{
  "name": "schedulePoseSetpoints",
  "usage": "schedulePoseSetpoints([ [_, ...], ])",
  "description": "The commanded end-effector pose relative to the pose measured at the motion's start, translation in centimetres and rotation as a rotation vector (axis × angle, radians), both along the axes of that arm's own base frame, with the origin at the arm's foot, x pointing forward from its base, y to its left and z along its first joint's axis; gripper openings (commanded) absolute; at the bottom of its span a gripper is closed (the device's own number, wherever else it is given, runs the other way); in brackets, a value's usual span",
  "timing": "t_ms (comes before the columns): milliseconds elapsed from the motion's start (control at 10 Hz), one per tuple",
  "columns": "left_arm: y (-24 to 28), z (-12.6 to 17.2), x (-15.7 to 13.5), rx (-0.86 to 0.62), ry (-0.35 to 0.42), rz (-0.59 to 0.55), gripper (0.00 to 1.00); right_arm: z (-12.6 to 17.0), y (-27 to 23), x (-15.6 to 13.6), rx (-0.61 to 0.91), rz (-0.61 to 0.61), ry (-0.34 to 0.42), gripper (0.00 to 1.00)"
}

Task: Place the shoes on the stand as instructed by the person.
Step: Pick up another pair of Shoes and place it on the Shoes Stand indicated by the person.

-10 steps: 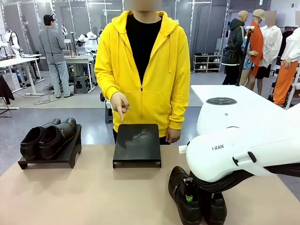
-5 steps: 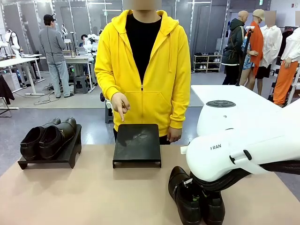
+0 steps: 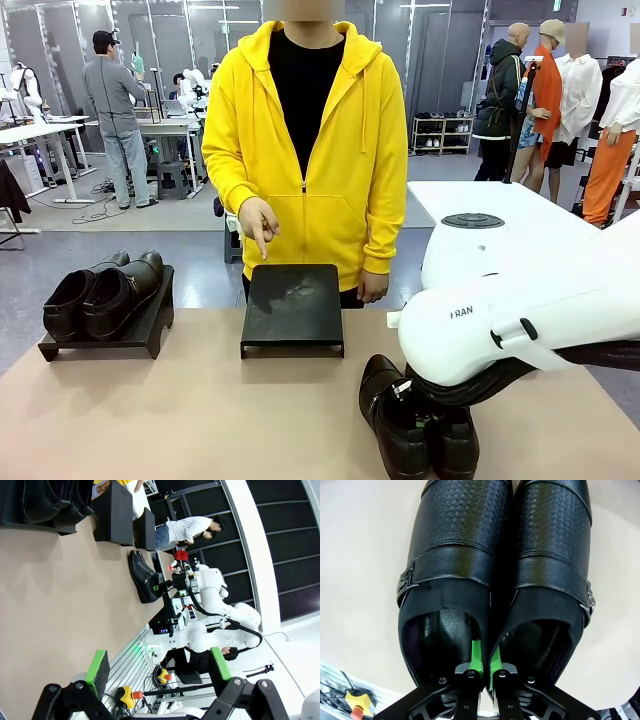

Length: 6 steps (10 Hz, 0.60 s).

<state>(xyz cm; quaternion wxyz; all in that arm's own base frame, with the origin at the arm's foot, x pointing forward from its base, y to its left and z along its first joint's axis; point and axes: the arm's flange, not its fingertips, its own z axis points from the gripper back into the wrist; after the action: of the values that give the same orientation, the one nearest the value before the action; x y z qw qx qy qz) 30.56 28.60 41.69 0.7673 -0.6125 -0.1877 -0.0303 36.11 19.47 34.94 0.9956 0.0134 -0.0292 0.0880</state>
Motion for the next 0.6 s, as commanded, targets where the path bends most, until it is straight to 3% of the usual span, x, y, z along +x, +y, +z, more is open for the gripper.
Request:
schedulePoseSetpoints([
  [0, -0.24, 0.14, -0.54, 0.004, -0.002, -0.011, 1.0, 0.76, -0.61, -0.8, 0.003, -0.001, -0.023, 0.0],
  [500, -0.24, 0.14, -0.54, 0.004, -0.002, -0.011, 1.0, 0.0, 0.0, 0.0, 0.0, 0.0, 0.0, 0.0],
])
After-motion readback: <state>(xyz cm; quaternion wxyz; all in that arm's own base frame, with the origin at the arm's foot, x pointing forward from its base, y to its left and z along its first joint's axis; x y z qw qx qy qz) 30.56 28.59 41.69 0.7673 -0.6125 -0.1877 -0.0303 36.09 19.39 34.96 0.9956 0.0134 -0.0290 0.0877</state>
